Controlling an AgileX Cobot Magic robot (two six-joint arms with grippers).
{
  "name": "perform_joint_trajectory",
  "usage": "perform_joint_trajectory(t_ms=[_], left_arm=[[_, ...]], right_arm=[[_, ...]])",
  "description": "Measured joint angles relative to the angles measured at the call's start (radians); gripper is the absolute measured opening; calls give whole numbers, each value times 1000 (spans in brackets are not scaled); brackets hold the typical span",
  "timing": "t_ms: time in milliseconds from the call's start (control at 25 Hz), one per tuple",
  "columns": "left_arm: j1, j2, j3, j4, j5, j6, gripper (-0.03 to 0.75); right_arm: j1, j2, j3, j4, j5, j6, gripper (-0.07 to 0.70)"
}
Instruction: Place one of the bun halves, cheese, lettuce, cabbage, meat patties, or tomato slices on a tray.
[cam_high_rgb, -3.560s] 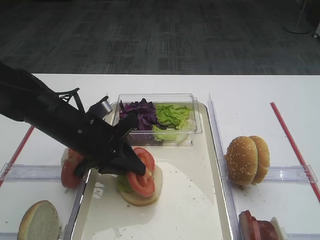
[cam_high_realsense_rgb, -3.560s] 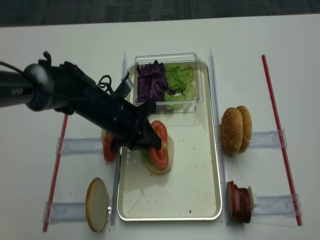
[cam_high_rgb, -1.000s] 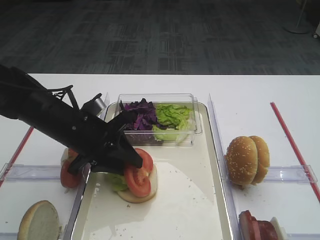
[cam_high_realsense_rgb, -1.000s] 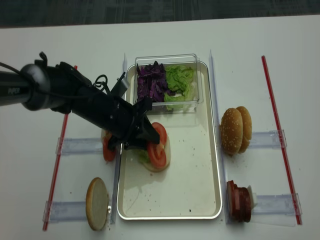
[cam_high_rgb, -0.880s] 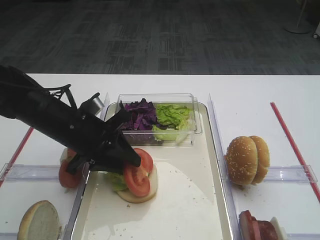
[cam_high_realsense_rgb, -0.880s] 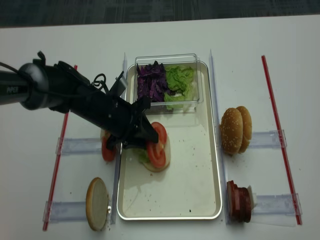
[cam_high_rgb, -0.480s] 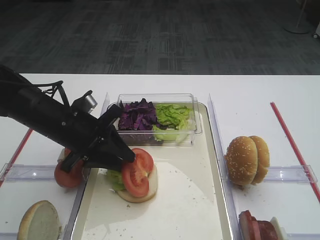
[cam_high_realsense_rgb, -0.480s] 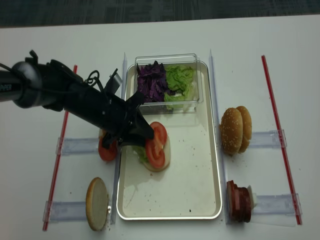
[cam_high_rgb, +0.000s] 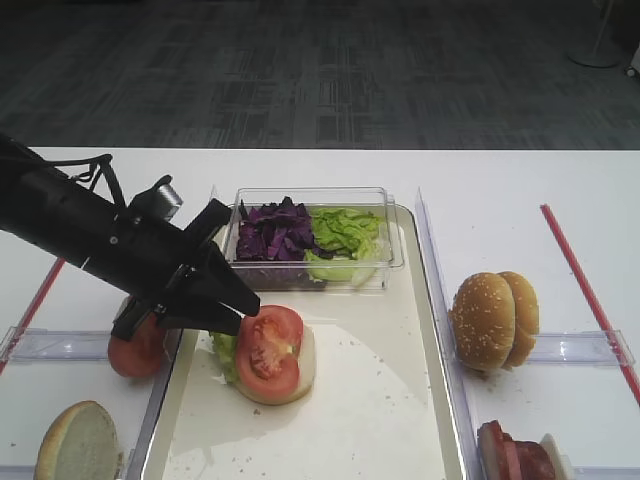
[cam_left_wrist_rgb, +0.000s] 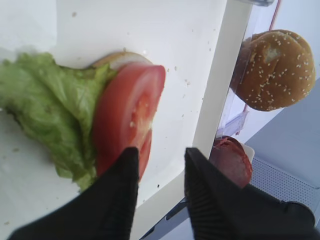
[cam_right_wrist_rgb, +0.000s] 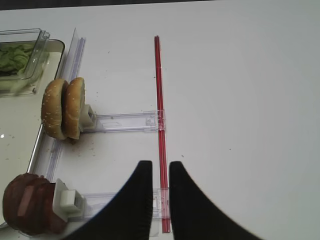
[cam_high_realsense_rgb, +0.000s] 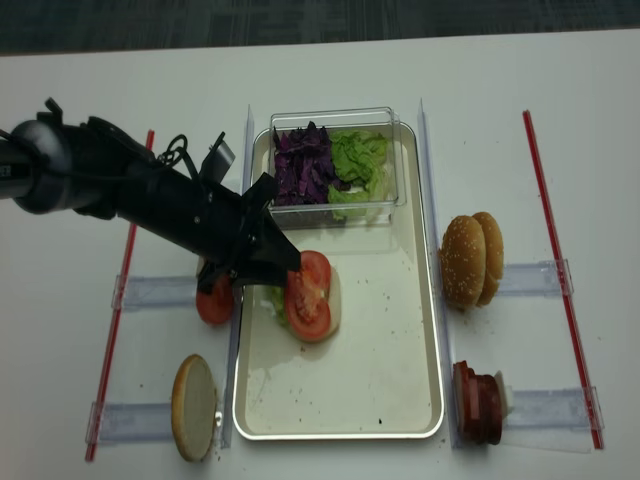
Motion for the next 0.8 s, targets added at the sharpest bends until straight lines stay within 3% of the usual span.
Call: perform_joint_trajectory(t_ms=[800], left_arm=[[11,-109,0,27,-26,-6,210]], right_arm=[[0,0,0,0,0,0,130]])
